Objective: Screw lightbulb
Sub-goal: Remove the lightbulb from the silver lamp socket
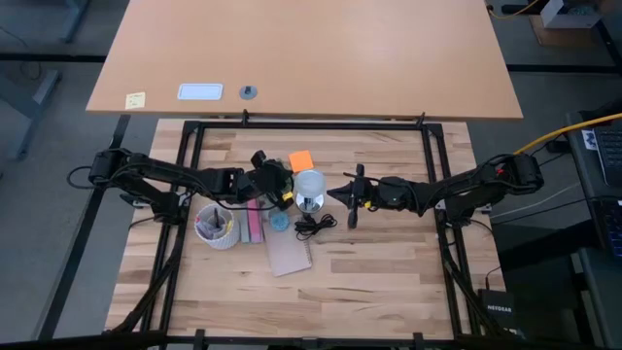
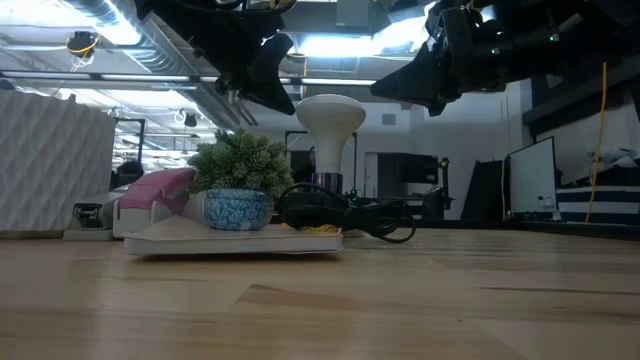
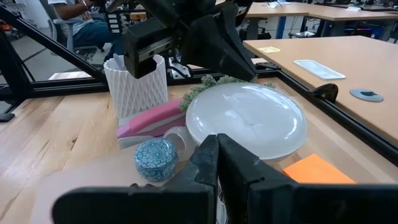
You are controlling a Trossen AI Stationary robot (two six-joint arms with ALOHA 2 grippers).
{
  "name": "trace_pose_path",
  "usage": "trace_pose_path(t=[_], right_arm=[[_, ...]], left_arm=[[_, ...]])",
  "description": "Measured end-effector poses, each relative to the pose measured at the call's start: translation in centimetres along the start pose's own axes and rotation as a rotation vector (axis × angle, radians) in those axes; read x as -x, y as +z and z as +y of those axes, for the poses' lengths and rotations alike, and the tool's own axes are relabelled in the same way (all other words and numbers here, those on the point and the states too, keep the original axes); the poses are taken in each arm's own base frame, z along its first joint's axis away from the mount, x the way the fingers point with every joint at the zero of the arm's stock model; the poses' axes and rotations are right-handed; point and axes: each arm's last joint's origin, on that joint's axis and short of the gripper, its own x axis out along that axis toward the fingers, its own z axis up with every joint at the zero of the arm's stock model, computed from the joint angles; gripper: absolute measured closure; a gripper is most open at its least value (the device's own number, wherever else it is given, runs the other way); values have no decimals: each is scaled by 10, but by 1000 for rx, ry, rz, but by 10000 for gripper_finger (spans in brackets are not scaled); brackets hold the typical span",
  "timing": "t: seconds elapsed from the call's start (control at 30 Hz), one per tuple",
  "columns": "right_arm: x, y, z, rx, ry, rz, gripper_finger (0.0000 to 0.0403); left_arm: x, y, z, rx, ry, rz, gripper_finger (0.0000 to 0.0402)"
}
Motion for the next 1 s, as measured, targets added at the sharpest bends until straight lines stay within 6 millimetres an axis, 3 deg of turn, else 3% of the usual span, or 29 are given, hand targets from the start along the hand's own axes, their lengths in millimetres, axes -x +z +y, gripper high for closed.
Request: trace_pose_path(t=[0.43, 0.7, 1.0], right_arm=[[0, 0, 4, 4, 141, 7, 391], [0, 0, 4, 6, 128, 6, 391], [0, 0, 3, 49, 122, 6, 391]], left_arm=[[0, 1, 0, -100, -1, -8, 401], [0, 10, -1, -54, -11, -85, 401], [-4, 5, -5, -66, -49, -59, 401]])
